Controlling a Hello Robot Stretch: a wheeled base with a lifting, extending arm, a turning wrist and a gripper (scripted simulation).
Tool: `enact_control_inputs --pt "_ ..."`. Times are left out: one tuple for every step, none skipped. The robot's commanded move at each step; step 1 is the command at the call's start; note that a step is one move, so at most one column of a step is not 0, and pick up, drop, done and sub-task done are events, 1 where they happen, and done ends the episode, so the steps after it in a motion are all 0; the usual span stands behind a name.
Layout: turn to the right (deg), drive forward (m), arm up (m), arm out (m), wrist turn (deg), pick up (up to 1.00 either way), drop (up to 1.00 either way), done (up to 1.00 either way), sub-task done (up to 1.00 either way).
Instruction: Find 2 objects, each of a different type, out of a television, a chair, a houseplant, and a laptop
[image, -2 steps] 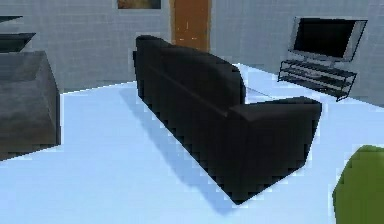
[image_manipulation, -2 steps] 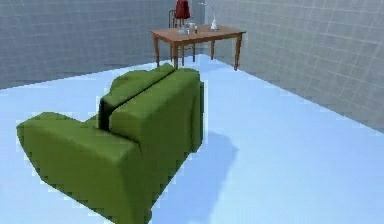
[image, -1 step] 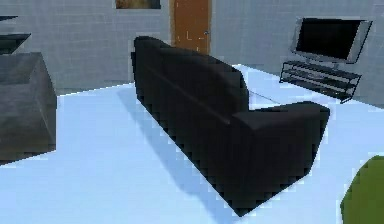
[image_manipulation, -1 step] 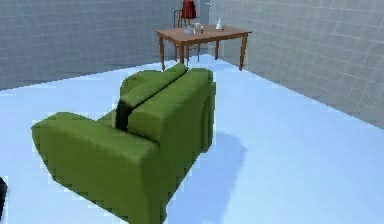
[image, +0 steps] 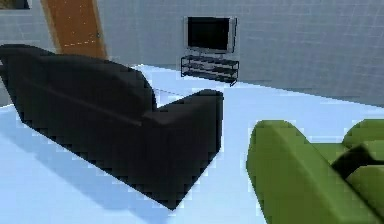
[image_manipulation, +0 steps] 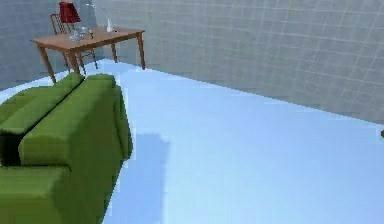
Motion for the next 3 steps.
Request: enact_control_inputs --pt "0.0 0.65 0.00 0.00 0.0 0.00 0.00 0.00 0.00" --pt "-12.0 0.00 0.00 0.00 0.0 0.00 0.00 0.00 0.00" --pt "0.0 0.00 0.00 0.00 0.0 0.00 0.00 1.00 0.00"
